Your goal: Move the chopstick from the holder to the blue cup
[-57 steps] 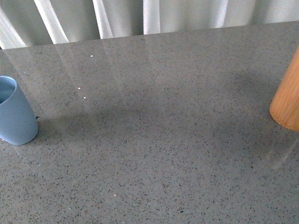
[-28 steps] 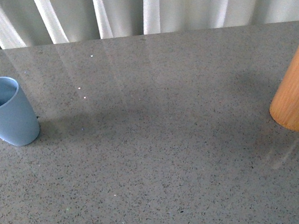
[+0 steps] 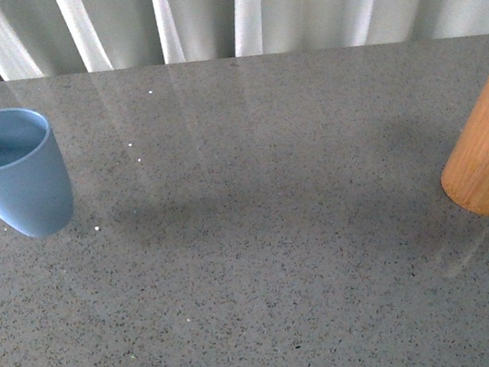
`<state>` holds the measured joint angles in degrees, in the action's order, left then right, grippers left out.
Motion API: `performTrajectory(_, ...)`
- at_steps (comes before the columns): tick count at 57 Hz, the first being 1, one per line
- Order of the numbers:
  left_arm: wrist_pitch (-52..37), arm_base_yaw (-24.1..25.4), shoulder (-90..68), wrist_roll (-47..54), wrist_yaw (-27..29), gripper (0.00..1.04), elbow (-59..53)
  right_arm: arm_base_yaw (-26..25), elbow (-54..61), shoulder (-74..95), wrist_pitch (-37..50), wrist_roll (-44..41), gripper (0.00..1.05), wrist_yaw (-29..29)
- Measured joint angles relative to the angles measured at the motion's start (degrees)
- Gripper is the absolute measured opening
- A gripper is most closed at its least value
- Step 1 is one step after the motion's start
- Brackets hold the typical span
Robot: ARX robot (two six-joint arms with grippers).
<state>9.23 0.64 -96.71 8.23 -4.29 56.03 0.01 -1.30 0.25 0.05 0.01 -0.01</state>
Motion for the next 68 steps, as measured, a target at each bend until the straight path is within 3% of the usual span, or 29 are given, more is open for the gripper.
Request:
performTrajectory(19, 8.24, -11.82, 8.92, -8.66, -5.18, 0.04, -4.13, 0.00, 0.00, 0.00, 0.00, 0.00, 0.95, 0.00)
performTrajectory(36, 5.03, -21.38, 9.33, -14.97, -3.87, 0.04, -5.14, 0.00, 0.00, 0.00, 0.00, 0.00, 0.95, 0.00)
performTrajectory(68, -5.38, -25.83, -3.15, -22.91, -1.40, 0.04, -1.57, 0.00, 0.00, 0.00, 0.00, 0.00, 0.95, 0.00)
